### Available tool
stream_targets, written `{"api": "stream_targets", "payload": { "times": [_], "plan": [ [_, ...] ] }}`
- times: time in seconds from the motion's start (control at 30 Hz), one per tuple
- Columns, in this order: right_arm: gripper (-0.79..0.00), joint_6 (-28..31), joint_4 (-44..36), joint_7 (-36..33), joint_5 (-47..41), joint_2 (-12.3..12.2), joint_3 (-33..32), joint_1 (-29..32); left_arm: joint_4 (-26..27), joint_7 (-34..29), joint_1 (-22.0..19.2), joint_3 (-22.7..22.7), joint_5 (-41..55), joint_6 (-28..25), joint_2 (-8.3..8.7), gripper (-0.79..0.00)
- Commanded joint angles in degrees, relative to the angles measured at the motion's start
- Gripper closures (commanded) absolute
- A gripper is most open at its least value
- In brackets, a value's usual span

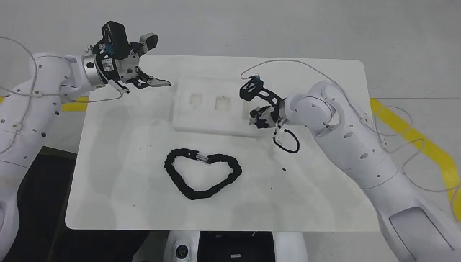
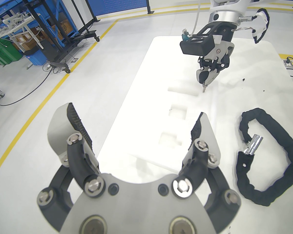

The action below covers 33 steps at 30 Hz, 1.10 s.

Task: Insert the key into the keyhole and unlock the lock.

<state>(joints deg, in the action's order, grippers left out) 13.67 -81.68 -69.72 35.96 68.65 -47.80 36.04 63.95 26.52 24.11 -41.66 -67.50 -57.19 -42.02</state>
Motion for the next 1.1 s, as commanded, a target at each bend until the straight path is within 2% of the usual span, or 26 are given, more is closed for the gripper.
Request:
{"api": "stream_targets", "payload": {
  "times": [0.0,0.23,0.6,0.9,1.07],
  "plan": [
    [0.0,0.16,-0.29,0.07,0.87,-0.08,-0.17,-0.24,0.0,0.0,0.0,0.0,0.0,0.0,0.0,-0.785],
    [0.0,-0.5,-2.22,-0.51,4.89,-0.61,-1.48,-0.96,0.0,0.0,0.0,0.0,0.0,0.0,0.0,-0.785],
    [0.0,-1.63,-4.86,-6.12,10.53,-1.74,-3.3,-0.45,0.0,0.0,0.0,0.0,0.0,0.0,0.0,-0.785],
    [0.0,-0.85,-4.15,-5.8,9.18,-1.22,-2.51,-2.53,0.0,0.0,0.0,0.0,0.0,0.0,0.0,-0.785],
    [0.0,-0.54,-7.41,-5.75,6.36,-1.67,-5.34,-2.62,0.0,0.0,0.0,0.0,0.0,0.0,0.0,-0.785]
  ]
}}
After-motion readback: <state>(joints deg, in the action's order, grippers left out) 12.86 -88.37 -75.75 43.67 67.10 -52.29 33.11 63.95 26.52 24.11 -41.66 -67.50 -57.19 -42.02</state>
